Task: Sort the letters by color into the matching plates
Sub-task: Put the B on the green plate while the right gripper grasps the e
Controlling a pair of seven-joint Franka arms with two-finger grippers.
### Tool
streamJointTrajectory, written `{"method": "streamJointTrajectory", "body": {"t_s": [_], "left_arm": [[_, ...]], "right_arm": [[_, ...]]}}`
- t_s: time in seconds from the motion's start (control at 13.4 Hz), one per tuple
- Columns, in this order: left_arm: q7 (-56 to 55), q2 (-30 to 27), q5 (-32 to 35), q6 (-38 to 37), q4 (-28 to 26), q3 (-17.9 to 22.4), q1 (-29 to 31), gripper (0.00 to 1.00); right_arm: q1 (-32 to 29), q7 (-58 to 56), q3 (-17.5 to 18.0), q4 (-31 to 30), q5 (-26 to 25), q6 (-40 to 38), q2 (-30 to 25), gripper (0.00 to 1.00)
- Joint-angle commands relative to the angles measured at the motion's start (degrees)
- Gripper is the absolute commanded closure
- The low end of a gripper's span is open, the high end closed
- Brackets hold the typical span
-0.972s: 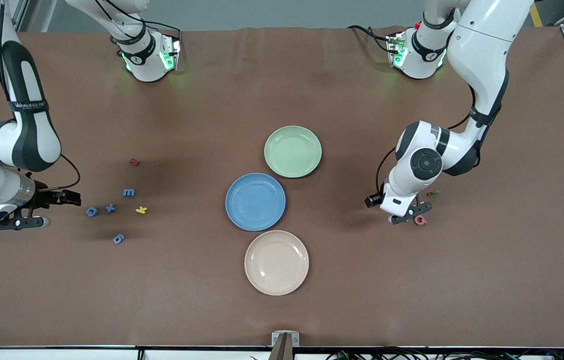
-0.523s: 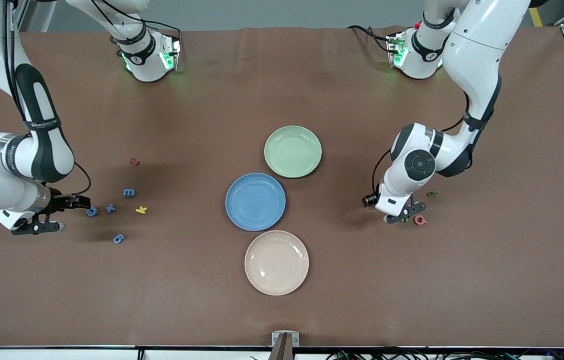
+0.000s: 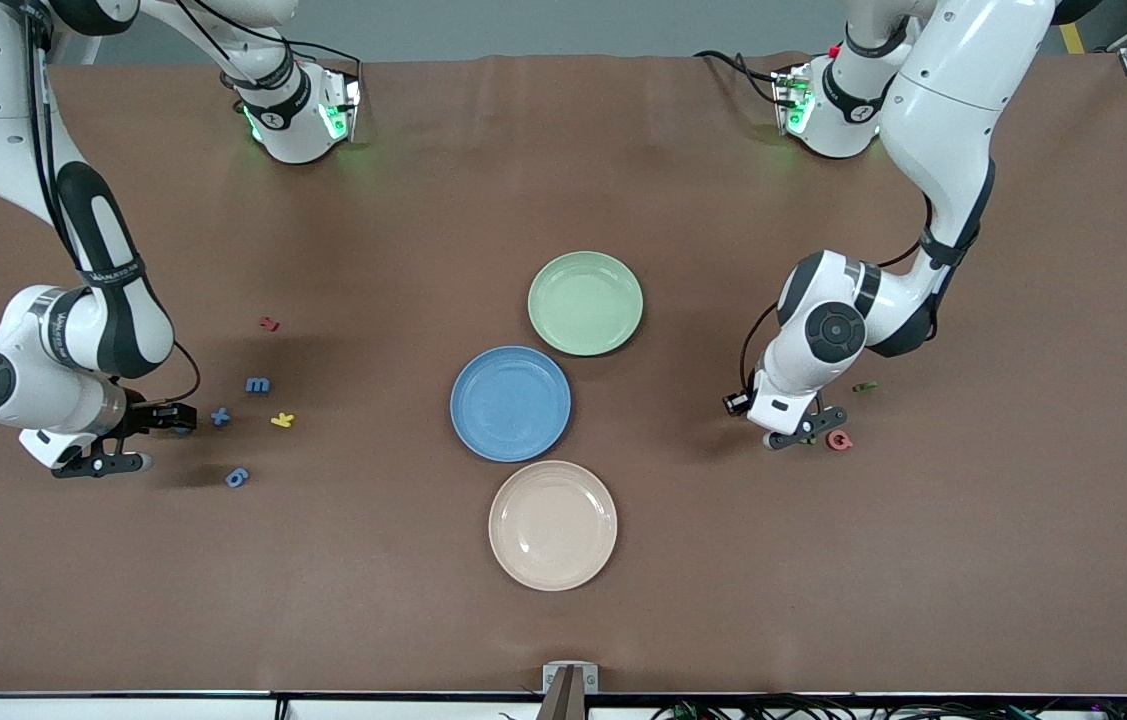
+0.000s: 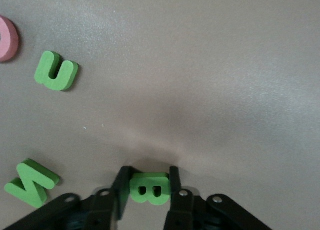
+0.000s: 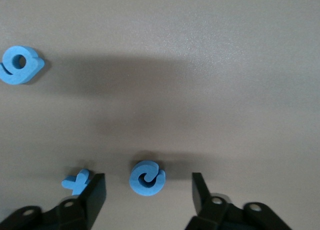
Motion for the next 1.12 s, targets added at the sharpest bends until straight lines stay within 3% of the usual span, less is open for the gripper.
{"method": "streamJointTrajectory", "body": {"t_s": [0.0,0.37,0.6,1.05], "left_arm": [[-2.5,-2.0,1.1,-1.1,0.0,-0.4,-0.5,1.0],[-6.3,-9.4,1.1,-7.9,0.2,-0.4,-5.9,1.0],[-19.4,-9.3,1.1,-7.6,0.6,-0.7,-12.6,1.0],[-35.7,-4.2,0.6,-4.3,1.6,-1.3,-23.7,1.0]], "right_arm": [[-1.2,-0.8,0.8,0.1,-0.5,1.0,0.7,0.29],[-1.3,-0.9,0.8,-0.1,-0.5,0.9,1.6,0.34],[-1.3,-0.9,0.9,-0.8,-0.4,0.9,1.6,0.38],[-1.3,-0.9,0.9,-0.5,0.0,0.9,1.6,0.73]]}}
